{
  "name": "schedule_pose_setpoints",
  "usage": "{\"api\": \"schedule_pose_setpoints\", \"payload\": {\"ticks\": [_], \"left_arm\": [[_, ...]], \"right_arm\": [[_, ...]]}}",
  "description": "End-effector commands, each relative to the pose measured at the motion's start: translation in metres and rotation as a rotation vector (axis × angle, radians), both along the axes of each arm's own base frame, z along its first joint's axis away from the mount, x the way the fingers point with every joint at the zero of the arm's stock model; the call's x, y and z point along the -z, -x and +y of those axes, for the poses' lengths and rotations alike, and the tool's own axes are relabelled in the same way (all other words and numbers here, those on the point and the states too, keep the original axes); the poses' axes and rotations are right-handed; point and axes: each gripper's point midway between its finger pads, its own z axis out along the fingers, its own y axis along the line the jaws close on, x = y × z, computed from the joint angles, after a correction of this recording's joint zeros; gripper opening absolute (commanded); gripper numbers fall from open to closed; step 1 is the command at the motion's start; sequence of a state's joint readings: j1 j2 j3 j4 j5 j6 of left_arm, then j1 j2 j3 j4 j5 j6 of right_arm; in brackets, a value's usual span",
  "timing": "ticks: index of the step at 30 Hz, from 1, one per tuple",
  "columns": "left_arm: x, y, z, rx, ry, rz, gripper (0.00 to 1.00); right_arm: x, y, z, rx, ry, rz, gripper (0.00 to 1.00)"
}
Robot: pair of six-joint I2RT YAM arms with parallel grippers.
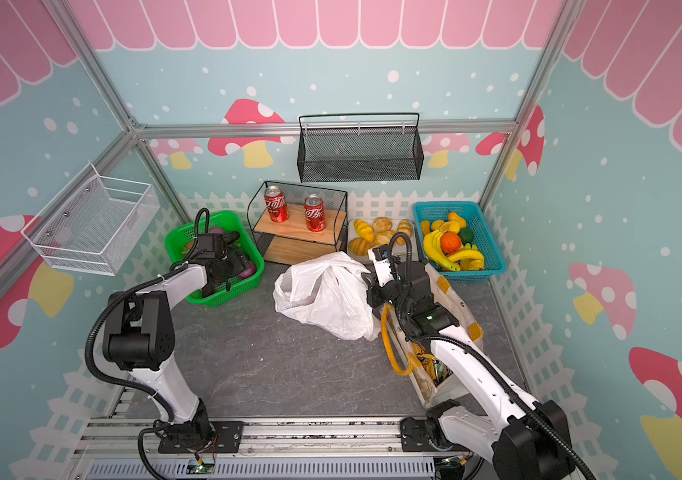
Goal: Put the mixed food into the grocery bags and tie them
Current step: 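Release the tomato in the bag and move the left gripper to the basket, then grasp the purple onion in the green basket with the left gripper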
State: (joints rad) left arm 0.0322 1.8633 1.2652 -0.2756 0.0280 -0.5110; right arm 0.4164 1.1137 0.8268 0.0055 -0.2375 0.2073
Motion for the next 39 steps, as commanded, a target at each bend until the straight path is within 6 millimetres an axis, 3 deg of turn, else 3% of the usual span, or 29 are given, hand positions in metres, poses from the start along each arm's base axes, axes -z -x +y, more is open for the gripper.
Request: {"api": "schedule_pose_setpoints", "payload": {"ticks": [1, 12, 19, 24, 29, 34, 39], "left_arm": [[-0.009, -0.015, -0.008, 0.040, 0.031, -0.029, 0.93], [0.035, -0.006, -0.016, 0.053, 0.060, 0.067, 0.95], [0.044, -0.004, -0.015, 0.055, 0.043, 0.098, 0.76], [0.018, -0.009, -0.009, 0.036, 0.016, 0.038, 0.59], [-0.037, 0.000, 0.004, -0.019, -0.041, -0.092, 0.51], [-0.094, 0.033, 0.002, -0.054, -0.013, -0.249, 0.46], [-0.111, 0.082, -0.010, -0.036, -0.034, -0.302, 0.48]], "right_arm": [[0.006, -0.002, 0.002, -0.017, -0.006, 0.005, 0.00], [0.009, -0.004, 0.002, -0.017, -0.005, 0.014, 0.00], [0.009, -0.003, 0.003, -0.024, -0.010, 0.015, 0.00], [0.008, 0.000, 0.005, -0.037, -0.021, 0.018, 0.00], [0.004, 0.002, 0.004, -0.036, -0.023, 0.012, 0.00], [0.006, 0.002, 0.002, -0.027, -0.022, 0.017, 0.00], [0.005, 0.001, 0.003, -0.028, -0.028, 0.020, 0.00]]}}
